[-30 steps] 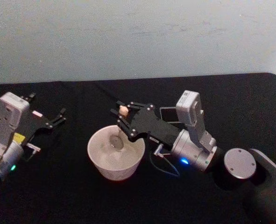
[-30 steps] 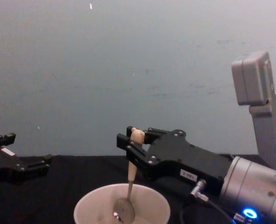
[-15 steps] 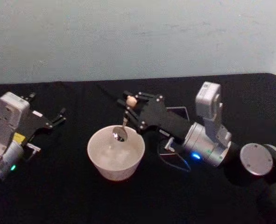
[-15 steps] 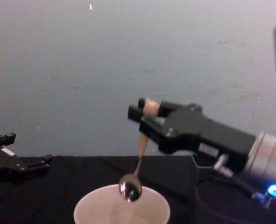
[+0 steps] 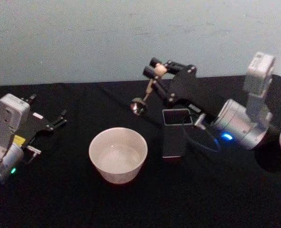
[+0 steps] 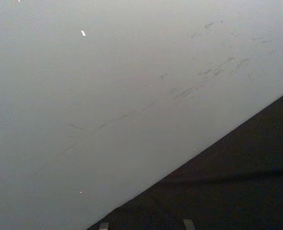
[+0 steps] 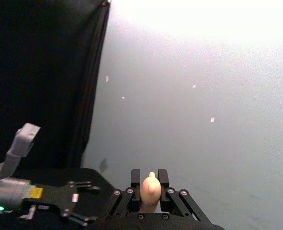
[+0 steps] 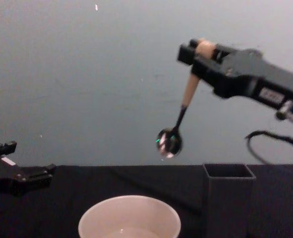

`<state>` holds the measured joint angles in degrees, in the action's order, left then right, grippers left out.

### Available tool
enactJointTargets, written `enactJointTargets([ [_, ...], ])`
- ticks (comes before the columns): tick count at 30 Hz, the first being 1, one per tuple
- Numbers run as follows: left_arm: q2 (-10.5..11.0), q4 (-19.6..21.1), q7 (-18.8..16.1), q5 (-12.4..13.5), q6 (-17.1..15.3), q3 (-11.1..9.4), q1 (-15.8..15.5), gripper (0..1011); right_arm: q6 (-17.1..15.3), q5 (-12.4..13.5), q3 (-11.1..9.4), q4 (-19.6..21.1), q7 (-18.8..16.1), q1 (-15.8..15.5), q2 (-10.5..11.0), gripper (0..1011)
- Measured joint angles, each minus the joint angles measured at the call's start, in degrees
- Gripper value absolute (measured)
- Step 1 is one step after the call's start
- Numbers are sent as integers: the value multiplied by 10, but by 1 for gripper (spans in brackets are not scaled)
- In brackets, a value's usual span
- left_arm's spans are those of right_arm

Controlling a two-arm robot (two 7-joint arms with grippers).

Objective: Pick up the stirring spoon with one hand, stir inside the cup, then place it back in its original position.

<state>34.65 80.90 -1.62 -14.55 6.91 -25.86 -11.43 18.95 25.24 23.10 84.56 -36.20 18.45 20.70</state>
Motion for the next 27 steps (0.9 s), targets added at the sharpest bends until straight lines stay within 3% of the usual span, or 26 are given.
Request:
enactJointTargets([
  [15,0,0,0,0,0,0,0,1001,-31,12,-45,38,33,-27,47,214],
  [27,0,0,0,0,0,0,0,1001,-75,-4,-53,47,73,-48,45,214],
])
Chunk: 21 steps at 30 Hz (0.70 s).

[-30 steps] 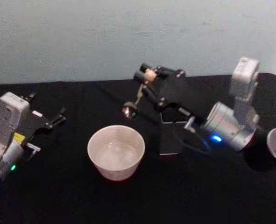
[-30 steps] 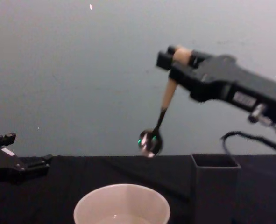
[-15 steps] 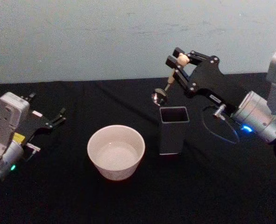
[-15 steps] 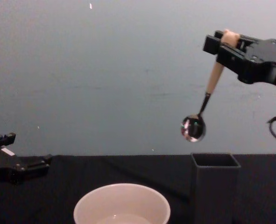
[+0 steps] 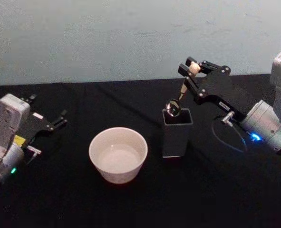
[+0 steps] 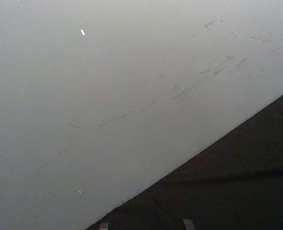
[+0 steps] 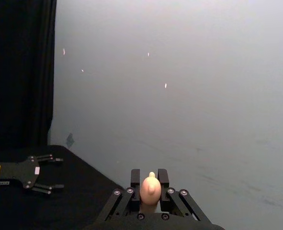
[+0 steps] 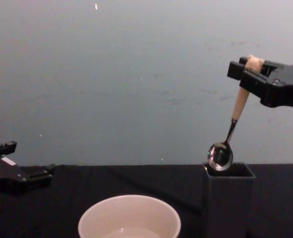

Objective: Pick up the stirring spoon with one hand, stir inside the cup, then place it back in its original position.

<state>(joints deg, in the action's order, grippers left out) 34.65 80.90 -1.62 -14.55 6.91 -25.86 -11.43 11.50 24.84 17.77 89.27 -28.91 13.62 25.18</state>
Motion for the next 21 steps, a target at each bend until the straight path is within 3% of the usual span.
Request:
enactJointTargets([
  [12,0,0,0,0,0,0,0,1001,-38,1,1,6,12,-10,-2,214],
  [21,0,0,0,0,0,0,0,1001,-88,1,6,5,46,-22,-13,214],
])
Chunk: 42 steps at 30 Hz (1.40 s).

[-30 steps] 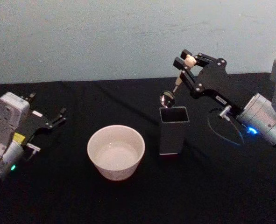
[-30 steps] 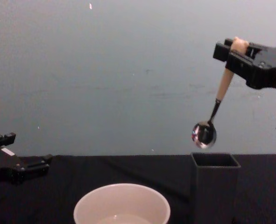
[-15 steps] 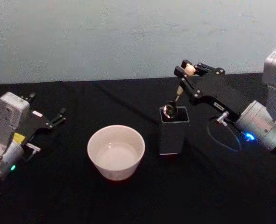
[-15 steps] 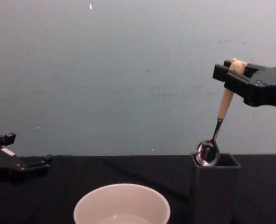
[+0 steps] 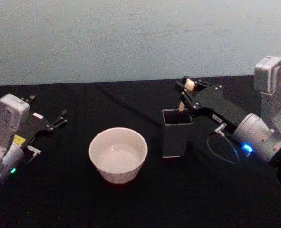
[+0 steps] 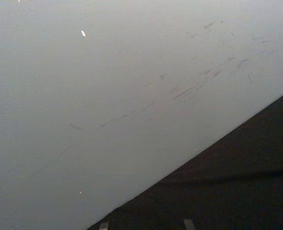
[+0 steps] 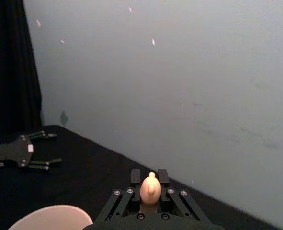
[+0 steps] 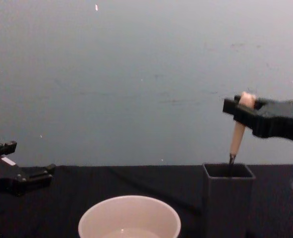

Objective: Pick up the stirring spoon with one hand, stir inside the cup, then place it back in its original position.

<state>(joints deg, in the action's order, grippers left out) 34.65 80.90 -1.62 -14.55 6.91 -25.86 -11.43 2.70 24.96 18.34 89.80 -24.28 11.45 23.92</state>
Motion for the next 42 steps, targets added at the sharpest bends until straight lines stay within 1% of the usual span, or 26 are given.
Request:
enactJointTargets([
  [7,0,0,0,0,0,0,0,1001,-24,-2,1,-6,25,-9,-14,214],
  [15,0,0,0,0,0,0,0,1001,-29,-14,4,-9,36,-18,-21,214],
  [27,0,0,0,0,0,0,0,1001,-32,-31,6,-27,38,-19,-29,214],
  [42,0,0,0,0,0,0,0,1001,-37,-40,5,-36,35,-17,-34,214],
])
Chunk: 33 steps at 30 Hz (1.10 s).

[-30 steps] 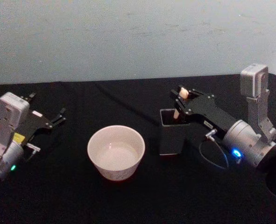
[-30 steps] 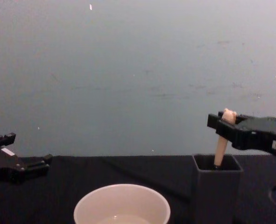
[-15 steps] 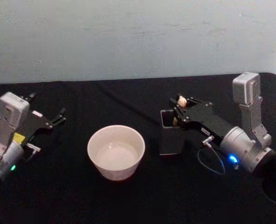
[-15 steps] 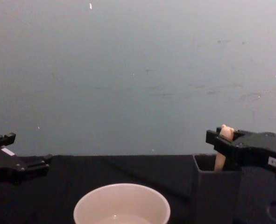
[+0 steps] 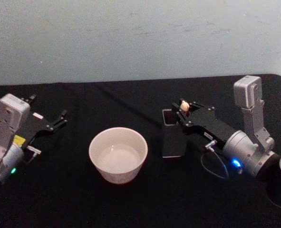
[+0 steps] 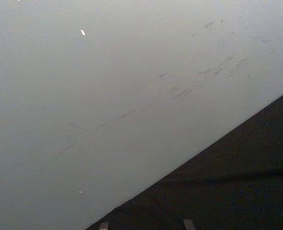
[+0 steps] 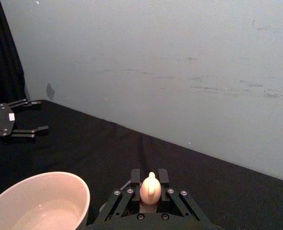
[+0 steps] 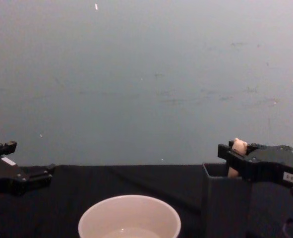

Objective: Pick up the stirring spoon with one hand, stir inside the cup, then place it back in its original position.

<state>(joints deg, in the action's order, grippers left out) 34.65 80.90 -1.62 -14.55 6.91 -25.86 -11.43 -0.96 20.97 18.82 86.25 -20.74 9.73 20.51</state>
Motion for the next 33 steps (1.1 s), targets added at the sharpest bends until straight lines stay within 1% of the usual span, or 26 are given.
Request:
enactJointTargets([
  [12,0,0,0,0,0,0,0,1001,0,-1,0,0,0,0,0,214],
  [13,0,0,0,0,0,0,0,1001,0,-1,0,0,0,0,0,225],
  [17,0,0,0,0,0,0,0,1001,0,0,0,0,-1,0,1,307],
  [18,0,0,0,0,0,0,0,1001,0,0,0,0,0,0,1,362],
  [19,0,0,0,0,0,0,0,1002,0,0,0,0,0,0,1,386],
  [20,0,0,0,0,0,0,0,1001,0,0,0,0,-1,0,1,449],
  [21,0,0,0,0,0,0,0,1001,0,0,0,0,-1,0,1,449],
  [23,0,0,0,0,0,0,0,1001,0,0,0,0,-1,0,1,531],
  [26,0,0,0,0,0,0,0,1001,0,0,0,0,-1,0,1,634],
  [27,0,0,0,0,0,0,0,1001,0,0,0,0,-1,0,1,652],
  [29,0,0,0,0,0,0,0,1001,0,0,0,0,-1,0,1,733],
  [30,0,0,0,0,0,0,0,1001,0,0,0,0,-1,0,1,733],
  [33,0,0,0,0,0,0,0,1001,0,1,0,0,-1,0,1,841],
])
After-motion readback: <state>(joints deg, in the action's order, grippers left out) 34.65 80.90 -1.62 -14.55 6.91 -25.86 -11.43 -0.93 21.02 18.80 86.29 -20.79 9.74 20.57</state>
